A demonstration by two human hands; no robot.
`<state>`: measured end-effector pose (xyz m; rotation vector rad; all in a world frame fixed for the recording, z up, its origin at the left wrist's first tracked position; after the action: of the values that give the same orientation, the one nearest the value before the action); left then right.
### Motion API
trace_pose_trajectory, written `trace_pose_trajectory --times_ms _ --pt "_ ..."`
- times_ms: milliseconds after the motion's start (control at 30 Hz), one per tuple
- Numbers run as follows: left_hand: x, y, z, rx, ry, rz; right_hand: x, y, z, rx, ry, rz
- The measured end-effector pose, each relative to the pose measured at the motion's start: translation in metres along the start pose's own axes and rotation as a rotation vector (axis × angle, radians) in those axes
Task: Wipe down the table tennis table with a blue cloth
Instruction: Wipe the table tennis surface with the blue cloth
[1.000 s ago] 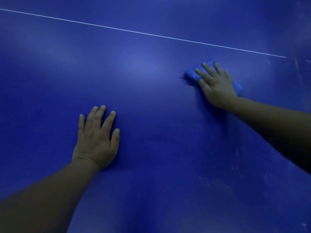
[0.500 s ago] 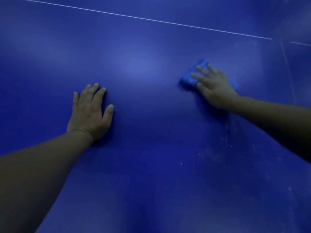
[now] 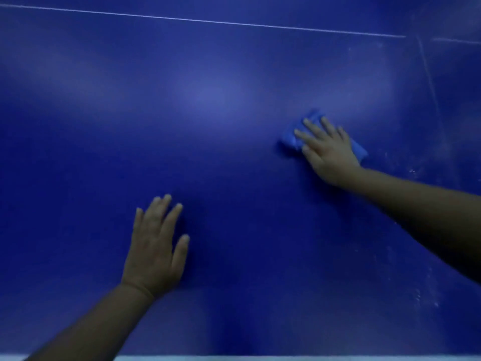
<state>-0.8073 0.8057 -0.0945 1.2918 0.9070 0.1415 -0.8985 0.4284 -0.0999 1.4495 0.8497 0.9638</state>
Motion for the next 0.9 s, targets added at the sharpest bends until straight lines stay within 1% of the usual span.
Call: trace_pose_trajectory --times_ms 33,67,100,133,167,233,267,300,333,367,400,433,500,533,567,600,633,667,700,767,800,833,900 --pt "-0.004 -0.005 -0.015 0.018 -0.020 0.033 0.003 0.000 0.016 -0.002 -0.066 0.029" --pt "-0.006 -0.010 -0.027 0.044 -0.036 0.062 0.015 -0.004 0.022 -0.001 -0.061 0.031" --pt "-0.008 -0.015 -0.035 0.076 -0.050 0.087 0.032 -0.009 0.018 0.005 0.006 0.010" --pt "-0.009 -0.019 -0.040 0.108 -0.068 0.110 0.054 -0.014 0.004 0.003 0.133 -0.027" --pt "-0.010 -0.022 -0.043 0.132 -0.086 0.126 0.075 -0.020 -0.024 0.006 0.302 -0.054" --pt "-0.010 -0.024 -0.043 0.149 -0.099 0.134 0.115 -0.034 -0.106 0.086 0.698 -0.097" --pt "-0.009 -0.023 -0.043 0.147 -0.097 0.135 0.124 -0.039 -0.149 0.155 0.870 -0.086" --pt "-0.009 -0.024 -0.043 0.148 -0.096 0.138 0.121 -0.041 -0.179 0.194 0.991 -0.069" --pt "-0.009 -0.025 -0.043 0.153 -0.099 0.139 0.108 -0.039 -0.190 0.216 1.067 -0.067" --pt "-0.009 -0.025 -0.043 0.156 -0.099 0.140 0.091 -0.035 -0.183 0.214 1.082 -0.088" --pt "-0.008 -0.026 -0.043 0.156 -0.096 0.143 0.073 -0.032 -0.162 0.191 1.028 -0.121" --pt "-0.008 -0.026 -0.043 0.155 -0.095 0.144 0.055 -0.027 -0.132 0.149 0.898 -0.139" --pt "-0.009 -0.026 -0.042 0.155 -0.096 0.144 0.014 -0.013 -0.069 0.073 0.508 -0.120" --pt "-0.009 -0.025 -0.043 0.152 -0.097 0.146 -0.001 -0.007 -0.048 0.049 0.308 -0.093" --pt "-0.010 -0.025 -0.043 0.149 -0.100 0.149 -0.008 -0.004 -0.040 0.030 0.156 -0.071" --pt "-0.010 -0.025 -0.043 0.145 -0.101 0.152 -0.008 -0.006 -0.043 0.020 0.072 -0.054" --pt "-0.011 -0.025 -0.043 0.144 -0.101 0.154 -0.001 -0.009 -0.057 -0.011 0.050 -0.056" --pt "-0.010 -0.026 -0.043 0.147 -0.099 0.155 0.011 -0.013 -0.081 -0.030 0.087 -0.060" --pt "-0.010 -0.026 -0.043 0.151 -0.096 0.153 0.027 -0.018 -0.115 -0.026 0.167 -0.062" --pt "-0.008 -0.026 -0.042 0.161 -0.090 0.150 0.060 -0.032 -0.197 0.047 0.400 -0.081" --pt "-0.008 -0.027 -0.042 0.170 -0.087 0.154 0.070 -0.034 -0.233 0.111 0.518 -0.082" --pt "-0.007 -0.027 -0.042 0.180 -0.088 0.155 0.071 -0.034 -0.255 0.156 0.620 -0.093" --pt "-0.009 -0.027 -0.042 0.182 -0.096 0.152 0.056 -0.029 -0.251 0.224 0.763 -0.131"
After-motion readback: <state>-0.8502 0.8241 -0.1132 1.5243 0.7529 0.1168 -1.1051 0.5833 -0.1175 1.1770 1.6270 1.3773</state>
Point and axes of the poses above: each hand's wrist, its own z-axis towards the middle knuckle, its own y-axis out of the back of the hand, x = y × z, the point moved 6 cm from there along z, towards the middle knuckle, and after that the axes turned 5 degrees about -z, right-handed, at the moved point
